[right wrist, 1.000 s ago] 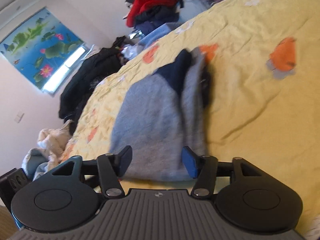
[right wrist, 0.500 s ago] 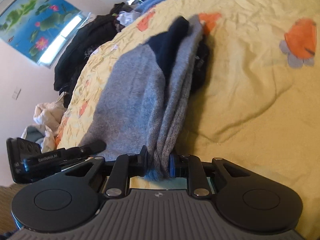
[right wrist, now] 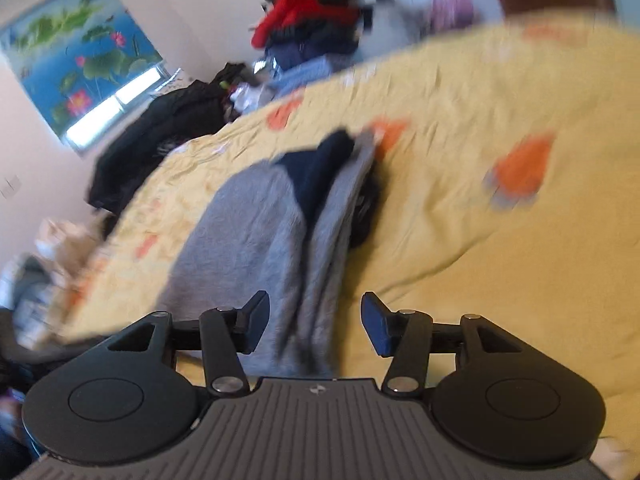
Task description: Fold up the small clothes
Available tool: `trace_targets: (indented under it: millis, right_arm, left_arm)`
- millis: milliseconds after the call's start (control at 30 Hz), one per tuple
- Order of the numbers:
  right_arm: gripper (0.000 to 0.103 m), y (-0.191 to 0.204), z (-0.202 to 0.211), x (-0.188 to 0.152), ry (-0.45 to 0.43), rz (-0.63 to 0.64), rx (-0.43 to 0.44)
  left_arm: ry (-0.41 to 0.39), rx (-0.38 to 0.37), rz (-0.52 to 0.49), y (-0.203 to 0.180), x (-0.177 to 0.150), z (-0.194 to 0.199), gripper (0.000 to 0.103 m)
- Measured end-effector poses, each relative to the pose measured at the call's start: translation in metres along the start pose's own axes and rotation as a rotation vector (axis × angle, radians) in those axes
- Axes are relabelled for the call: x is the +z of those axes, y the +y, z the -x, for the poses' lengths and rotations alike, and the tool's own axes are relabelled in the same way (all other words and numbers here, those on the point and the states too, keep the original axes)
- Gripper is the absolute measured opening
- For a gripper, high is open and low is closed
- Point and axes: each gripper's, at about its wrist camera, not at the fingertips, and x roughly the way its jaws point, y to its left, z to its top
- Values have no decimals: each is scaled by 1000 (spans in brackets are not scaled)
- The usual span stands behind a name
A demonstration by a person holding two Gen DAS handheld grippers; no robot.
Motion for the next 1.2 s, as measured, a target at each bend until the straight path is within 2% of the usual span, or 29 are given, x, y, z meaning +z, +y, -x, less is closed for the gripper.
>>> trace_targets:
  millis: [67,100,167,233,267,333,400,433,500,600,667,700,733,767,867,900,967,1033,1100,1200]
  right_arm:
    - [63,16,13,-11,-17,67,-56]
    - [66,22,15,-16,0,79,-62]
    - [73,34,16,-26,67,96,-52]
    - [73,44,21,-36,152,101,0]
    - [73,47,26,-41,206,93,63]
    - [74,48,43,-50,284,92,161]
    - [75,51,64,-59,340,156,175]
    - [78,53,76,-63,340,198,143]
    - [82,48,90,-67,305,255,28]
    - [84,35,90,-63,130,285,-208]
    - [94,30,72,-67,-28,360,-437]
    - [94,30,59,-71,-70,402,-545]
    - [94,29,45,-73,-81,413,-596]
    - [93,30,36,-73,-71,392,-577]
    - [92,36,14,-75,-25,269,-407]
    - [92,42,8,-76,-19,265,-386]
    - [94,62,-3,-80,-23,300,-384]
    - [96,69,-16,-79,-13,303,-379]
    - [96,70,-26,-77,13,252,-379]
    - [103,63,-36,-74,26,152,-361]
  left_arm:
    - [-60,11,-36,-15,-6,6,86]
    - [-60,10,-49,-24,-10,4,86]
    - [0,4,-81,-42,-17,-11,86]
    - [57,-7,-113,-56,-26,-24,86]
    - [68,-4,-131,-61,-31,-26,86]
    - [54,0,-173,-67,-38,-20,86]
    - [44,-7,-188,-65,-41,-13,87]
    - [45,-9,-184,-62,-42,-11,87]
    - [49,3,-164,-59,-42,-11,87]
    - [42,17,-112,-55,-39,-14,87]
    - [20,59,-86,-58,-37,-16,87]
    - [14,70,-77,-58,-35,-17,87]
    - [17,79,-65,-59,-34,-19,87]
    - [26,83,-53,-60,-33,-22,87]
    - [44,87,-20,-62,-35,-26,88]
    - [45,94,-20,-63,-36,-28,94]
    - [79,93,-36,-65,-37,-34,99]
    - [117,94,-12,-61,-37,-40,99]
    - [161,90,20,-55,-37,-46,101]
    - [174,86,-2,-56,-37,-50,103]
